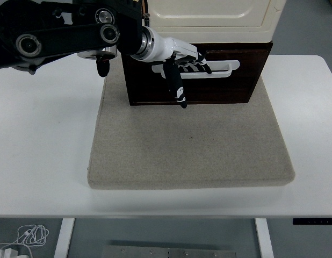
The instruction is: Open the drawer under the combination cabinet
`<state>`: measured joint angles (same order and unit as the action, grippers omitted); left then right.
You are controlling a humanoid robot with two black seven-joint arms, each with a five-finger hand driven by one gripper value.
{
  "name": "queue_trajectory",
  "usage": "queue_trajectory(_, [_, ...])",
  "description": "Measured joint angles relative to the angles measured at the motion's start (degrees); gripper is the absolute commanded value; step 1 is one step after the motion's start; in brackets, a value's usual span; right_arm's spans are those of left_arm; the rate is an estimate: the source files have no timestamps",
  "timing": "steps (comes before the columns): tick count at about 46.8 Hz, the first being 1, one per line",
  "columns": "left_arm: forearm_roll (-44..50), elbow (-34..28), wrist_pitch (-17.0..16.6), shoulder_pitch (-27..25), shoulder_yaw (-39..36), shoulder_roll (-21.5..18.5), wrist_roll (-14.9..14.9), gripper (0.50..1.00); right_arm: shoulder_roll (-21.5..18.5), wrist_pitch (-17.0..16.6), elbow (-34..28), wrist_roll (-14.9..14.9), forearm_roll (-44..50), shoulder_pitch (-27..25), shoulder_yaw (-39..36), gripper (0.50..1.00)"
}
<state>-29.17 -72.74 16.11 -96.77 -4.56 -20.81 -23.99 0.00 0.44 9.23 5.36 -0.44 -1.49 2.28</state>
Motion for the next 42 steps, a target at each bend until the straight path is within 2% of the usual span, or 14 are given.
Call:
queue_trajectory(9, [0.83,-0.13,2.05,-0.24,0.33,-0.28,0.00,1.000,0.00,0.00,0.00,0.00,0.00,0.00,0.00,0.928])
queue_trajectory(42, [3.58,-1.74,4.36,-1.58,0.58,-0.57,-0.02,1.000,0.00,0.00,0.00,0.00,0.00,0.00,0.00,0.928])
